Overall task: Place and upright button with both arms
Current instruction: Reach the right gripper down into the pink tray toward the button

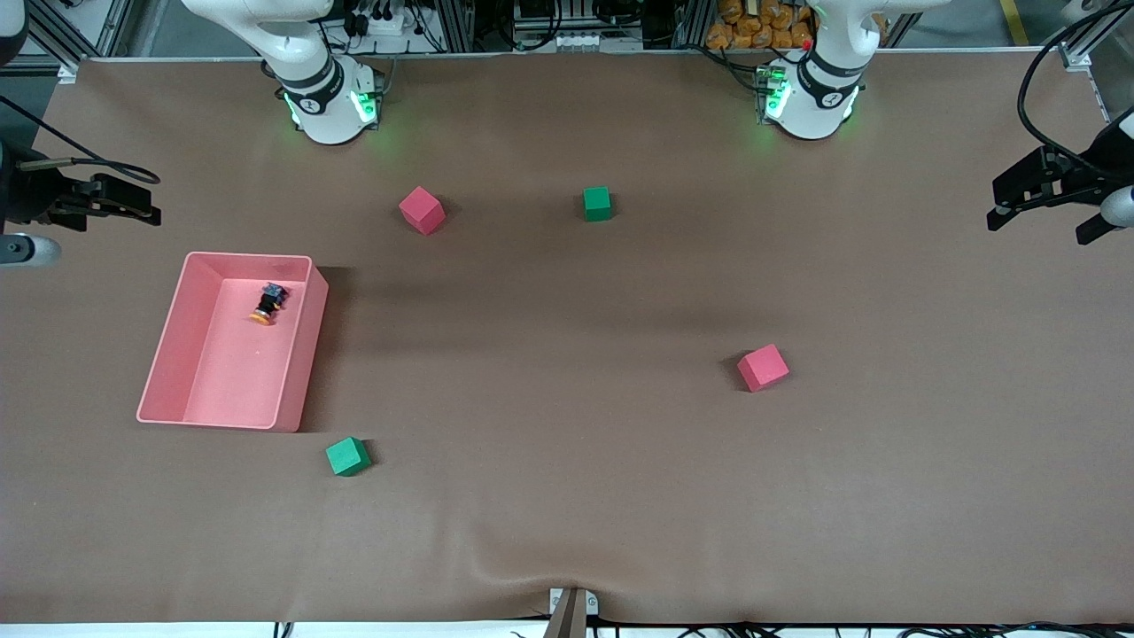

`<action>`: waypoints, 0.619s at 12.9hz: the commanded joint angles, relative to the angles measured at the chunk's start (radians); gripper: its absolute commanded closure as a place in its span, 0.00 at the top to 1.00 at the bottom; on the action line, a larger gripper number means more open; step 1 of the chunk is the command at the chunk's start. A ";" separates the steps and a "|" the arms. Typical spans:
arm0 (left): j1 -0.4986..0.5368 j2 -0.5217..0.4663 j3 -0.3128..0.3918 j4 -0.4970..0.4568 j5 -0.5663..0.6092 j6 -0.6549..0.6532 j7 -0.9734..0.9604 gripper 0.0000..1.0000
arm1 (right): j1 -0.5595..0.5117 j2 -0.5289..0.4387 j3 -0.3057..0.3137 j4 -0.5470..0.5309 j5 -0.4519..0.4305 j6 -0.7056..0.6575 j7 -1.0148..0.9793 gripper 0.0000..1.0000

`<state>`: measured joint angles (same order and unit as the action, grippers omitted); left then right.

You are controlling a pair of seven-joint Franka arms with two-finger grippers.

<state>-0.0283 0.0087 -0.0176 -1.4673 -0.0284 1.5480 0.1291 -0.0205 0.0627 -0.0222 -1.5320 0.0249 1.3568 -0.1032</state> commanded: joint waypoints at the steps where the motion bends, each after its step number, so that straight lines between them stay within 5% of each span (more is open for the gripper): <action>1: 0.002 0.004 0.002 0.005 -0.011 0.001 0.009 1.00 | -0.030 -0.032 0.004 -0.202 0.010 0.146 -0.023 1.00; 8: 0.004 0.005 0.002 0.005 -0.011 0.000 0.010 1.00 | -0.076 -0.075 0.002 -0.693 0.001 0.643 -0.030 1.00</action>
<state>-0.0277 0.0124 -0.0169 -1.4679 -0.0284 1.5480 0.1291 -0.0831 0.0523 -0.0289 -2.0892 0.0248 1.8961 -0.1185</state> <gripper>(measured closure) 0.000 0.000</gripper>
